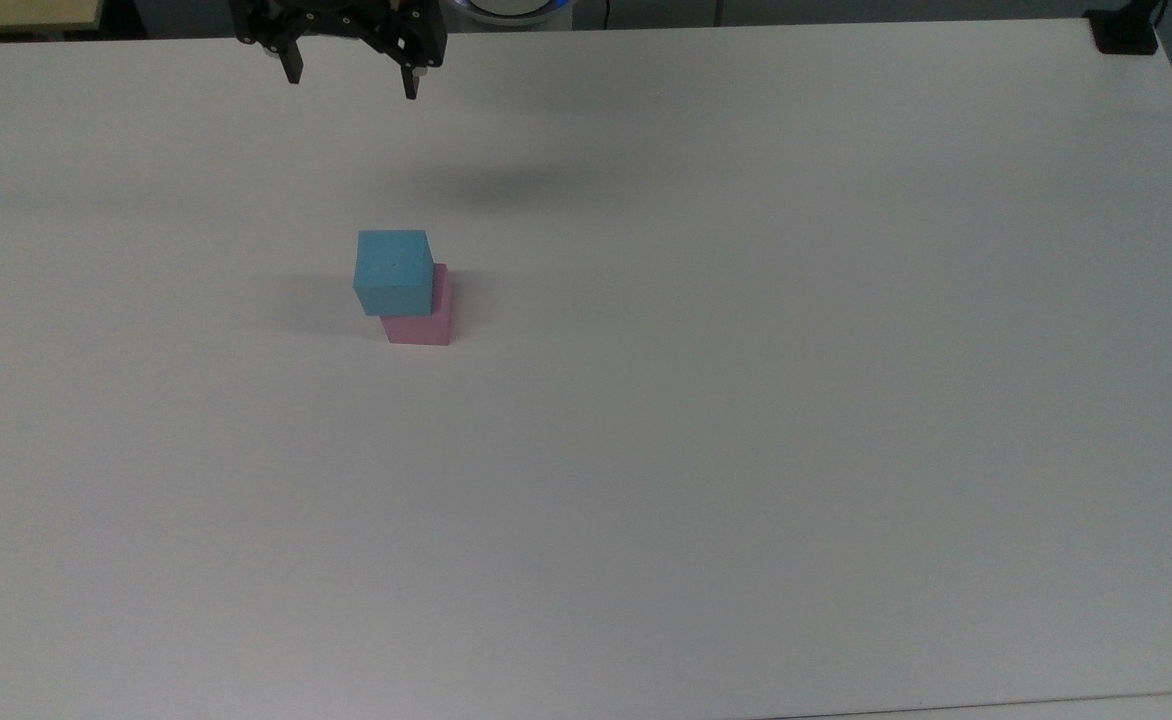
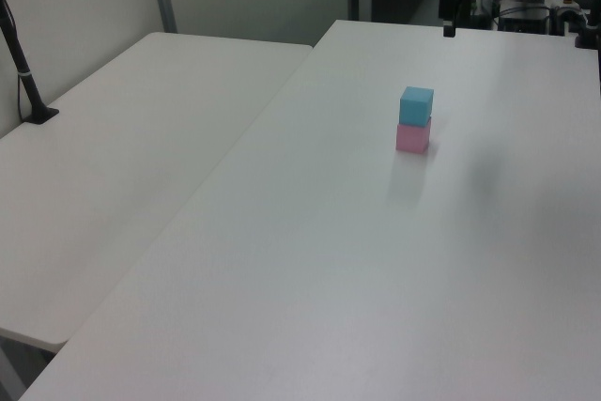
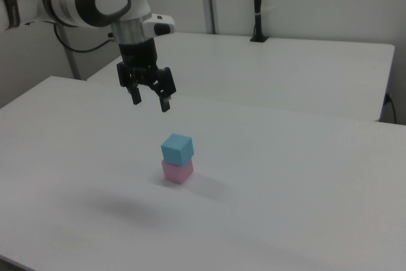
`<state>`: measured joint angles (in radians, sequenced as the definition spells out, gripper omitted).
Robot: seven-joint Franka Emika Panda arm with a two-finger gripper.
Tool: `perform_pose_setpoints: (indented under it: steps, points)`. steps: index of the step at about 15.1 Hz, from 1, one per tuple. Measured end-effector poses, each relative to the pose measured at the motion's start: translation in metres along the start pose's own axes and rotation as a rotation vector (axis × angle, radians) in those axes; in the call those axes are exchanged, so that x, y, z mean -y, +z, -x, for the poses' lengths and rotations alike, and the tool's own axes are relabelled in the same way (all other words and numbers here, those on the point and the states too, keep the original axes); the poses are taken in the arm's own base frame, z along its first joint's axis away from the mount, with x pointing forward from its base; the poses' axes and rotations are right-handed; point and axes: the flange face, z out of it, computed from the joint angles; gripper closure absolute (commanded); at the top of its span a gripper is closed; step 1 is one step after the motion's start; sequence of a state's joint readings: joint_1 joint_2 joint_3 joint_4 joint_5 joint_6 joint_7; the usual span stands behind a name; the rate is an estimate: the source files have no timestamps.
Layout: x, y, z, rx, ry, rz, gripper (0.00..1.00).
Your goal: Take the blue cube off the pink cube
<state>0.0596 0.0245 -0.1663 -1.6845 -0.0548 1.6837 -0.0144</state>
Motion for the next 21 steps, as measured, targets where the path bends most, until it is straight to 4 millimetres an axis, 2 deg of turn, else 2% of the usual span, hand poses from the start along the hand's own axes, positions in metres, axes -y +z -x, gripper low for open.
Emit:
perform_pose_setpoints:
  steps: [12, 15, 17, 21]
  points:
    - [0.003, 0.014, -0.006, 0.025, -0.002, -0.001, 0.0]
    - [0.003, 0.015, -0.016, -0.025, -0.002, 0.002, 0.0]
    - [0.003, 0.026, -0.027, -0.049, -0.001, 0.006, 0.0]
    - [0.007, 0.074, -0.057, -0.058, -0.006, 0.021, 0.0]
